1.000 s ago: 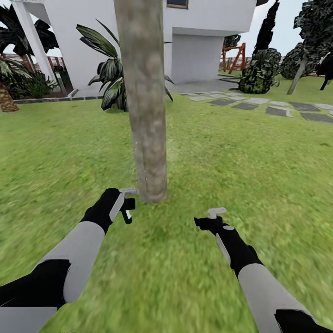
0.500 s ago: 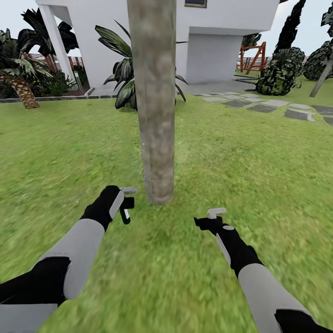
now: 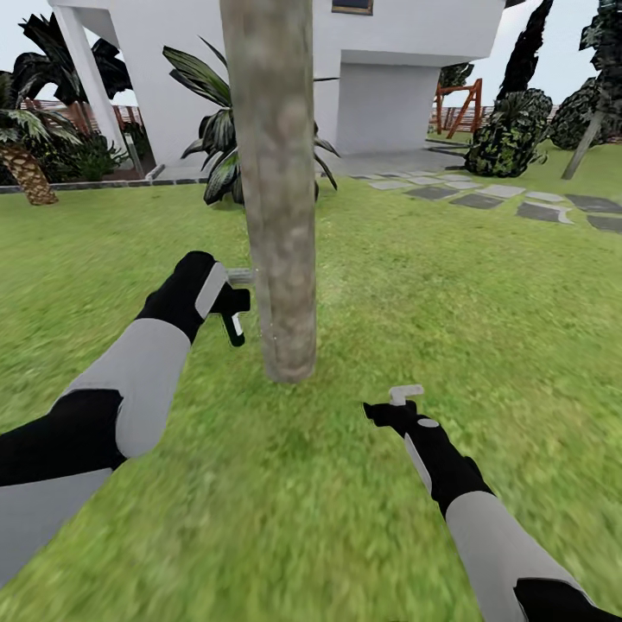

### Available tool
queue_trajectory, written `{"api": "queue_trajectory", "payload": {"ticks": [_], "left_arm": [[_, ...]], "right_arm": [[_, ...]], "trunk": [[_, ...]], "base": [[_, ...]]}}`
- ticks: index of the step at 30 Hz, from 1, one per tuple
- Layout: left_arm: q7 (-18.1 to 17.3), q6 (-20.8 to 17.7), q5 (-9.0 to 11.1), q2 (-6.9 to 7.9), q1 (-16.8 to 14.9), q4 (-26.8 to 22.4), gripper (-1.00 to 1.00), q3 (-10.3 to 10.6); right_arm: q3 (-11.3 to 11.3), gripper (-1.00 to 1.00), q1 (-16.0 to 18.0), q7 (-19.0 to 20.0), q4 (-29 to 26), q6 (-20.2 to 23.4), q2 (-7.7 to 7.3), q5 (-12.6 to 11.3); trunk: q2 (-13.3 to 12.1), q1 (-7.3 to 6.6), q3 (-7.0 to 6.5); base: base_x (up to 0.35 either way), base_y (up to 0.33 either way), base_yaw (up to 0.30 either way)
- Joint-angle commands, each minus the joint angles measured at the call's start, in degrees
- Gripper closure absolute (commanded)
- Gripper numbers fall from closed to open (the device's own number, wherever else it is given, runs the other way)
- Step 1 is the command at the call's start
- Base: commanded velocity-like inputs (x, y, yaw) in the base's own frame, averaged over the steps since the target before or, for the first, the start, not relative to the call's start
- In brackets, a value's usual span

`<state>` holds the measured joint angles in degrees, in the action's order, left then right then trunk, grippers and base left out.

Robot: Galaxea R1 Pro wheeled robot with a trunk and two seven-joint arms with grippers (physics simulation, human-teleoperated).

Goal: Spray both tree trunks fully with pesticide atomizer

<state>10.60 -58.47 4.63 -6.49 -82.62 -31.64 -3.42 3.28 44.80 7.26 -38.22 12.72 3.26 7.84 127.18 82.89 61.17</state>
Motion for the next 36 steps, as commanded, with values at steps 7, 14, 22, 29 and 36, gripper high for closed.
{"api": "queue_trajectory", "payload": {"ticks": [7,14,22,29,36], "left_arm": [[0.47,-0.41,0.71,0.51,-4.73,0.09,1.0,-0.38],[0.51,-0.38,0.49,0.49,-3.69,0.13,1.0,-0.11],[-0.29,-0.32,0.71,0.57,3.43,-0.81,1.0,-0.41],[-3.08,-0.48,0.73,0.57,-2.84,-0.6,1.0,-0.34],[-3.34,-0.44,0.54,0.6,-1.17,-0.14,1.0,-0.1]], "right_arm": [[0.26,-1.0,0.02,0.46,-0.59,0.28,0.08,0.6],[0.16,-1.0,0.03,0.47,-0.49,0.29,0.08,0.68],[0.09,-1.0,0.03,0.53,-0.28,0.28,0.08,0.68],[0.13,-1.0,0.02,0.55,-0.27,0.28,0.08,0.68],[0.13,-1.0,0.03,0.54,-0.27,0.28,0.08,0.7]], "trunk": [[0.02,-0.01,0.05],[0.02,-0.01,0.05],[0.02,-0.01,0.05],[0.02,-0.01,0.05],[0.02,-0.01,0.05]], "base": [[0.0,0.0,-0.113],[0.0,0.0,-0.001],[0.0,0.0,0.0],[0.0,0.0,0.0],[0.0,0.0,0.0]]}}
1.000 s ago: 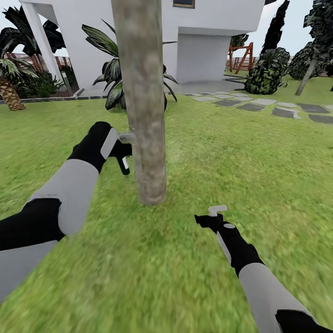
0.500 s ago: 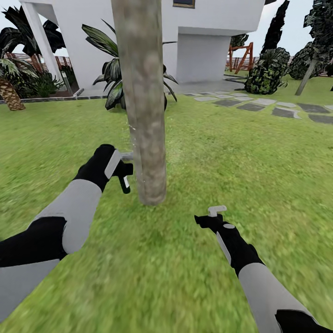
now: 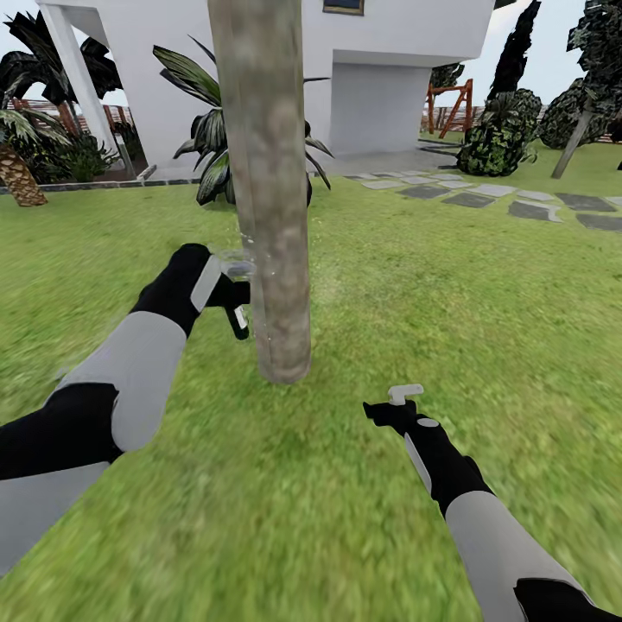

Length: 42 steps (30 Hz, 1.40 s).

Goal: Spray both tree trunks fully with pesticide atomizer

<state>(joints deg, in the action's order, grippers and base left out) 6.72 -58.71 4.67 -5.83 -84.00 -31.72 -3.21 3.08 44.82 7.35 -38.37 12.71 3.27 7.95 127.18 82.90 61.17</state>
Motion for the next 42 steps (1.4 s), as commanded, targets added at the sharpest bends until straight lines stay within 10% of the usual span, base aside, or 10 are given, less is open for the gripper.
{"api": "queue_trajectory", "payload": {"ticks": [1,5,9,16,20,31,42], "left_arm": [[0.52,-0.09,0.47,-0.06,1.98,-0.08,1.0,-0.31],[0.41,0.52,0.52,-0.13,8.71,-0.19,1.0,-0.3],[-0.27,0.15,0.65,0.03,9.08,-0.89,1.0,-0.51],[-2.21,-0.24,0.68,1.26,-3.49,-0.08,1.0,-0.57],[-2.24,-0.26,0.5,1.22,-4.36,-0.01,1.0,-0.35],[-2.29,2.71,0.22,0.82,12.92,-0.67,1.0,2.25],[-2.14,7.33,0.15,0.82,16.98,-0.97,1.0,3.84]], "right_arm": [[0.29,-1.0,0.03,0.45,-0.12,0.3,0.07,0.6],[0.26,-1.0,0.02,0.47,-0.05,0.3,0.07,0.62],[0.26,-1.0,0.01,0.47,-0.04,0.3,0.07,0.61],[0.3,-1.0,0.01,0.47,-0.11,0.3,0.07,0.62],[0.31,-1.0,0.01,0.47,-0.12,0.3,0.07,0.63],[0.26,-1.0,0.02,0.41,-0.04,0.3,0.07,0.66],[0.26,-1.0,0.01,0.39,0.01,0.3,0.07,0.66]], "trunk": [[0.02,-0.01,0.05],[0.02,-0.01,0.05],[0.02,-0.01,0.05],[0.02,-0.01,0.05],[0.02,-0.01,0.05],[0.02,-0.01,0.05],[0.02,-0.01,0.05]], "base": [[0.0,0.0,0.0],[0.0,0.0,0.0],[0.0,0.0,0.0],[0.0,0.0,0.0],[0.0,0.0,0.0],[0.0,0.0,0.0],[0.0,0.0,0.0]]}}
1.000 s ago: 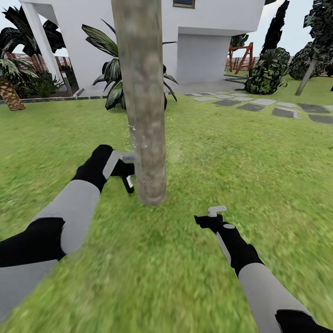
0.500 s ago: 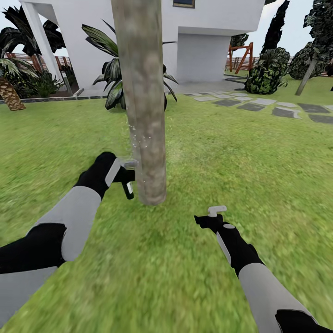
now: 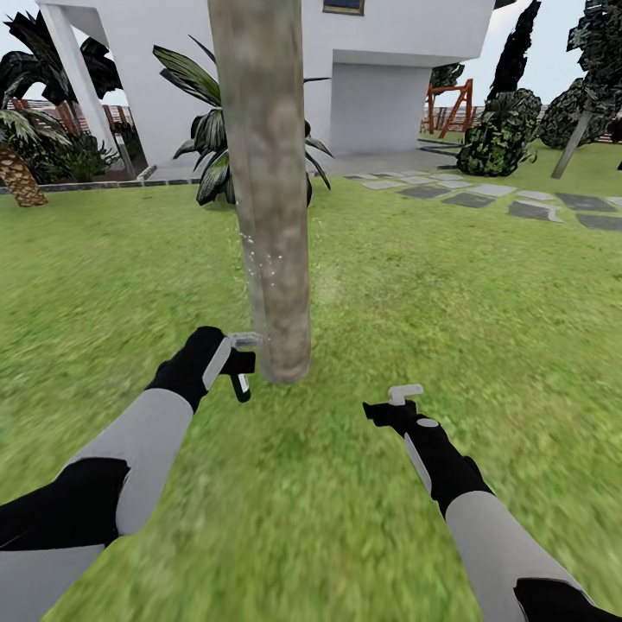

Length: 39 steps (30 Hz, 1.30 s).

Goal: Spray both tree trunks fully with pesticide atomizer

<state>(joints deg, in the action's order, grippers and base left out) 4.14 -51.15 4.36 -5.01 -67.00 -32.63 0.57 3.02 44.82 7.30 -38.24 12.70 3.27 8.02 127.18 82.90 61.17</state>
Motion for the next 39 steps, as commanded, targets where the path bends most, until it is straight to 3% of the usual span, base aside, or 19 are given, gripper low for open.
{"api": "queue_trajectory", "payload": {"ticks": [1,13,20,33,39], "left_arm": [[0.43,-0.15,0.47,0.0,0.14,-0.06,1.0,0.06],[0.77,0.08,0.48,-0.18,1.43,-0.11,1.0,-0.04],[1.02,2.32,0.48,-0.18,1.52,-0.07,1.0,-0.04],[1.16,2.46,0.48,-0.21,1.62,0.71,1.0,-0.07],[1.31,2.5,0.28,-0.24,2.39,0.81,1.0,-0.04]], "right_arm": [[0.32,-1.0,0.01,0.44,-0.1,0.3,0.08,0.59],[0.38,-1.0,0.01,0.38,-0.44,0.22,0.15,0.43],[0.41,-1.0,0.01,0.35,-0.44,0.22,0.15,0.42],[0.41,-1.0,0.01,0.38,-0.46,0.21,0.15,0.42],[0.41,-1.0,0.01,0.43,-0.43,0.21,0.15,0.42]], "trunk": [[0.02,-0.01,0.05],[0.02,-0.01,0.05],[0.02,-0.01,0.05],[0.02,-0.01,0.05],[0.02,-0.01,0.05]], "base": [[0.0,0.0,0.0],[0.0,-0.226,0.004],[0.0,-0.272,0.235],[0.0,-0.272,0.268],[0.0,-0.272,0.027]]}}
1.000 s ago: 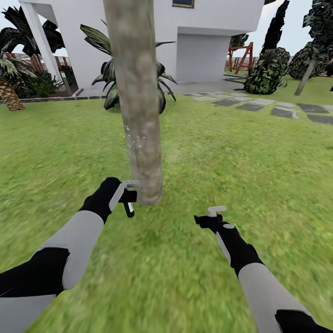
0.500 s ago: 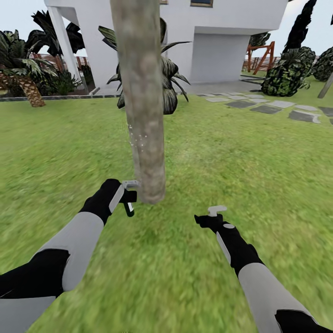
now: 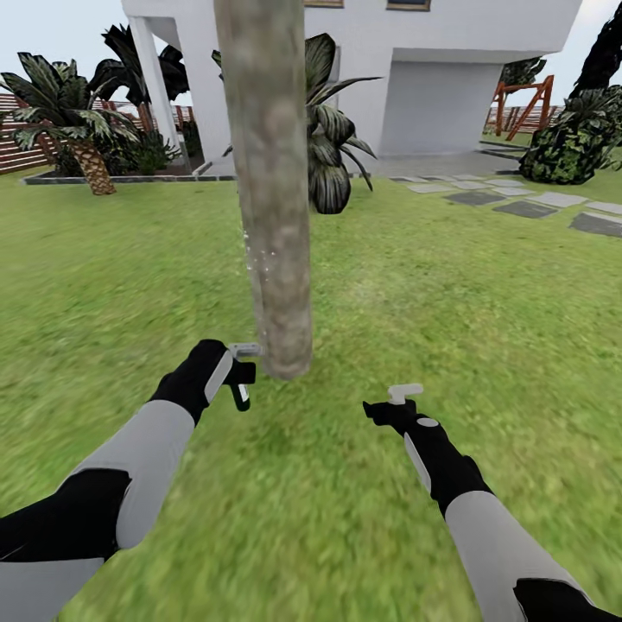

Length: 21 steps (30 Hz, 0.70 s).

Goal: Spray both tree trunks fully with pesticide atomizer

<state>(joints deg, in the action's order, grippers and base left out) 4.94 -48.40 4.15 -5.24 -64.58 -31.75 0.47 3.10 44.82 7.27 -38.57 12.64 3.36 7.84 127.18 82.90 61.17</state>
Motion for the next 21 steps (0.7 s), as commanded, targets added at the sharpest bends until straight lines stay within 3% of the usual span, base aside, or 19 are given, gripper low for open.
{"api": "queue_trajectory", "payload": {"ticks": [1,9,14,21], "left_arm": [[0.59,-0.25,0.46,0.02,-0.01,-0.07,1.0,0.04],[0.69,-0.29,0.34,0.06,0.07,-0.02,1.0,0.05],[0.83,-0.29,0.34,0.12,0.07,0.04,1.0,0.05],[7.89,-0.21,0.64,-0.38,1.9,-0.09,1.0,-0.02]], "right_arm": [[0.33,-1.0,0.01,0.47,-0.1,0.28,0.07,0.59],[0.33,-1.0,0.01,0.47,-0.1,0.28,0.07,0.59],[0.33,-1.0,0.01,0.47,-0.16,0.28,0.07,0.59],[0.33,-1.0,0.01,0.47,-0.13,0.28,0.07,0.59]], "trunk": [[0.02,-0.01,0.05],[0.02,-0.01,0.06],[0.02,-0.01,0.29],[0.02,-0.01,0.52]], "base": [[0.0,-0.271,0.001],[0.051,-0.269,0.008],[0.187,-0.236,0.158],[0.182,-0.155,0.111]]}}
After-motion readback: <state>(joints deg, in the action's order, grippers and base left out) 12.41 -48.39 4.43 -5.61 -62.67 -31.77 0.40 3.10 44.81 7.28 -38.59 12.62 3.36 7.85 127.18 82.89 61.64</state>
